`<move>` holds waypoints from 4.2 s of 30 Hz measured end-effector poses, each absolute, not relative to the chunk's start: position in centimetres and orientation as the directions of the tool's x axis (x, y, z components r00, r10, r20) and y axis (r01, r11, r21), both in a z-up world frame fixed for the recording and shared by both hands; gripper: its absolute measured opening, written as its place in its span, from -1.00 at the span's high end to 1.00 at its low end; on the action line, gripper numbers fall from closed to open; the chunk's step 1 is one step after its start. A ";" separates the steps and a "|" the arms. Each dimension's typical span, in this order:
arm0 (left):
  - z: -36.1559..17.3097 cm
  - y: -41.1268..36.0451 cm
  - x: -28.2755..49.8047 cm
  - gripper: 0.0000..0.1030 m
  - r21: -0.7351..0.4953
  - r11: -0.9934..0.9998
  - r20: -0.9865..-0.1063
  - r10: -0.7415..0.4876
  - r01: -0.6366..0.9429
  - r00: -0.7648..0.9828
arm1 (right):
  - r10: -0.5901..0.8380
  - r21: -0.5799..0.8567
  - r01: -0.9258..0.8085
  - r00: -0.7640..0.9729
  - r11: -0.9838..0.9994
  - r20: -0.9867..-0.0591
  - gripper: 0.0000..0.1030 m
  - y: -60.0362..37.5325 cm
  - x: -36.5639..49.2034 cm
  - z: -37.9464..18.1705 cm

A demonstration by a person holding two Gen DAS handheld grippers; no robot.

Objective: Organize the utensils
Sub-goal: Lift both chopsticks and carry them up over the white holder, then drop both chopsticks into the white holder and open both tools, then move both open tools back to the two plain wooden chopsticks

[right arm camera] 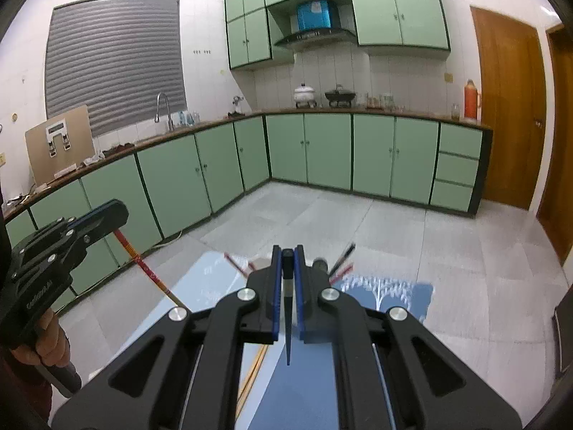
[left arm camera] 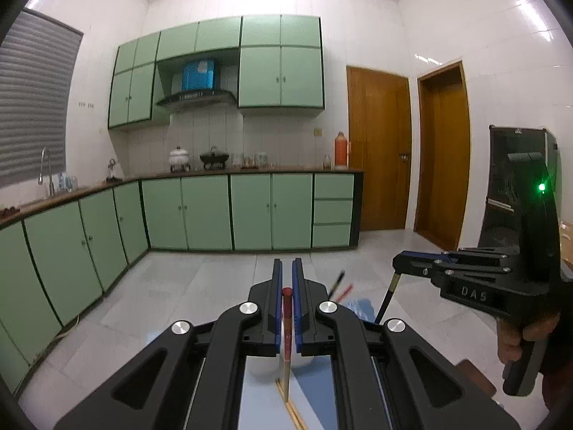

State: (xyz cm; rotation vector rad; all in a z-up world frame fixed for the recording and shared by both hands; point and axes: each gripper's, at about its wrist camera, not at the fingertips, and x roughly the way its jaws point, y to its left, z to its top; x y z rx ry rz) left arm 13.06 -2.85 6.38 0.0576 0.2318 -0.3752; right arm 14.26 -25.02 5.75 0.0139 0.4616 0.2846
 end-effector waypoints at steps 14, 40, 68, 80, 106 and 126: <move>13.6 -3.5 18.2 0.90 0.010 0.940 -0.064 -0.339 0.341 0.938 | 0.262 0.053 -0.261 0.894 0.964 -0.364 0.89 -25.8 20.1 11.0; 2.7 -4.8 32.5 0.89 -0.051 0.951 -0.319 -0.304 0.305 0.898 | 0.278 0.114 -0.257 0.819 0.960 -0.501 0.88 -24.9 30.5 1.9; 0.0 -0.6 16.6 -0.84 -0.034 0.976 -0.275 -0.218 0.217 0.936 | 0.124 0.121 -0.084 0.919 0.989 -0.373 -0.87 -27.8 14.7 -0.9; -8.2 0.5 12.1 -0.86 -0.019 0.984 -0.453 -0.165 0.175 0.876 | 0.081 0.126 -0.021 0.865 0.992 -0.494 -0.88 -26.4 10.3 -9.2; -15.3 4.4 8.4 -0.85 -0.029 0.994 -0.575 -0.102 0.104 0.812 | 0.096 0.081 -0.058 0.780 0.995 -0.618 -0.55 -18.5 5.9 -19.5; -16.2 6.3 8.2 -0.85 -0.041 0.995 -0.587 -0.099 0.092 0.803 | 0.095 0.065 -0.069 0.693 0.995 -0.715 0.04 -15.7 5.8 -22.6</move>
